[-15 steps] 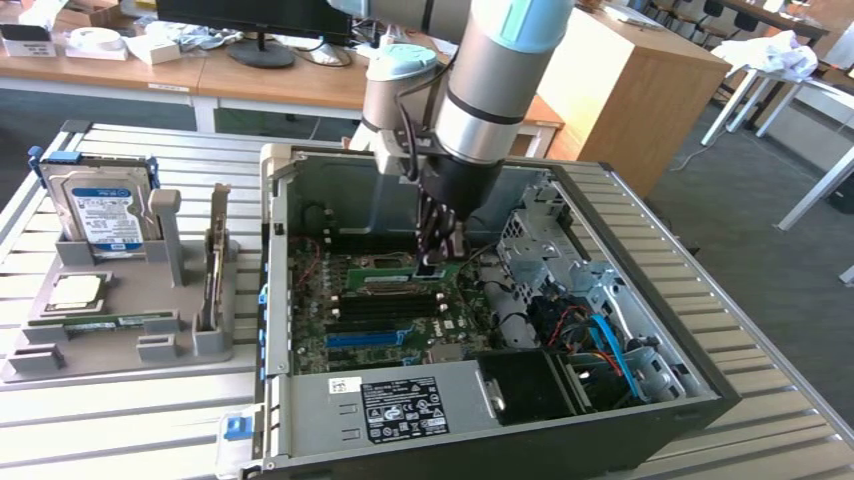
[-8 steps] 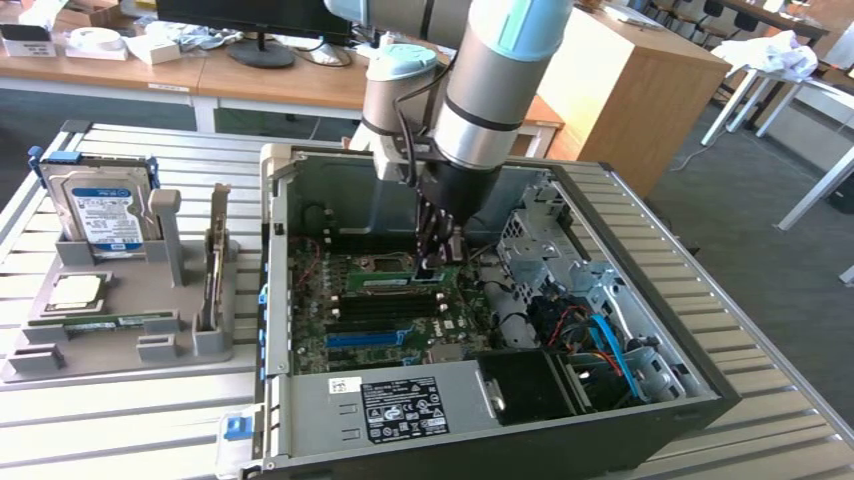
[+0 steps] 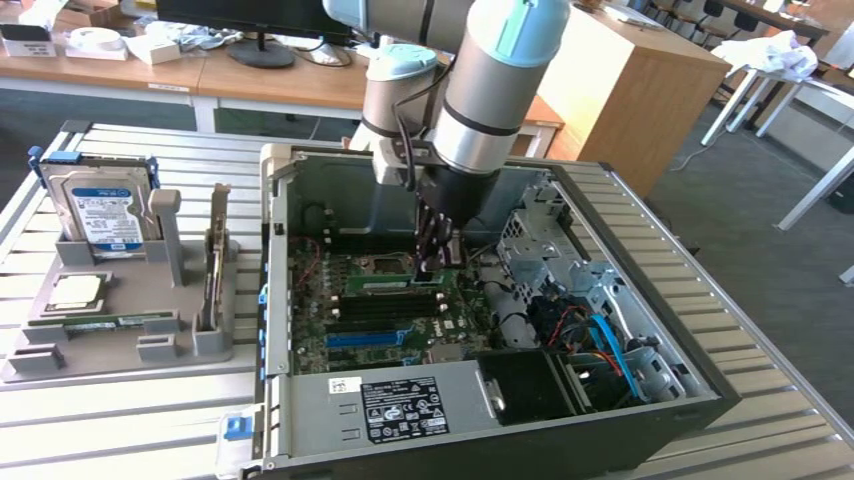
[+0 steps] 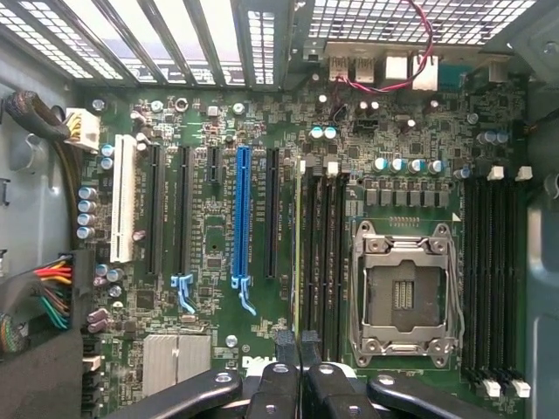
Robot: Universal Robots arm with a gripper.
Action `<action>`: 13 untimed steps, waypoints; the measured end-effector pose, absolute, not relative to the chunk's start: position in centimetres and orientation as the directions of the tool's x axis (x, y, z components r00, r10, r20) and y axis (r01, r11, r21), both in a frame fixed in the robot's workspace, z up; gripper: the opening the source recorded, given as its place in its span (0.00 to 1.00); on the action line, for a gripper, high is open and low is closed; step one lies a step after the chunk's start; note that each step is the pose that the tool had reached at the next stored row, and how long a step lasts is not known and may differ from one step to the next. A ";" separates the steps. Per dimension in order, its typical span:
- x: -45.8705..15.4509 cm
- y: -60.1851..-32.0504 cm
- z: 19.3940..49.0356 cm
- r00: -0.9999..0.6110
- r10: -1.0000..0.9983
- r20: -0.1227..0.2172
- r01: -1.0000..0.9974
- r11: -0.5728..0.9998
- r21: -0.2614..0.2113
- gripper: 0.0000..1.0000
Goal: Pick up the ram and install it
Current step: 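Insert the ram into the slot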
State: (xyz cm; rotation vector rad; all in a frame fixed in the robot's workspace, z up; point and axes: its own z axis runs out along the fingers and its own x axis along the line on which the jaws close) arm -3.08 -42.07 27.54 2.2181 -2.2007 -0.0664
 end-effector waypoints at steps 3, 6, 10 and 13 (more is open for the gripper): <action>-3.1 -42.1 27.3 0.007 -1.000 -0.019 -0.999 -0.008 0.042 0.11; -3.1 -42.1 27.0 0.008 -1.000 -0.019 -0.999 -0.008 0.042 0.11; -3.1 -42.1 26.9 0.007 -1.000 -0.018 -0.999 -0.008 0.042 0.11; -3.1 -42.1 26.8 0.007 -1.000 -0.019 -0.999 -0.008 0.041 0.11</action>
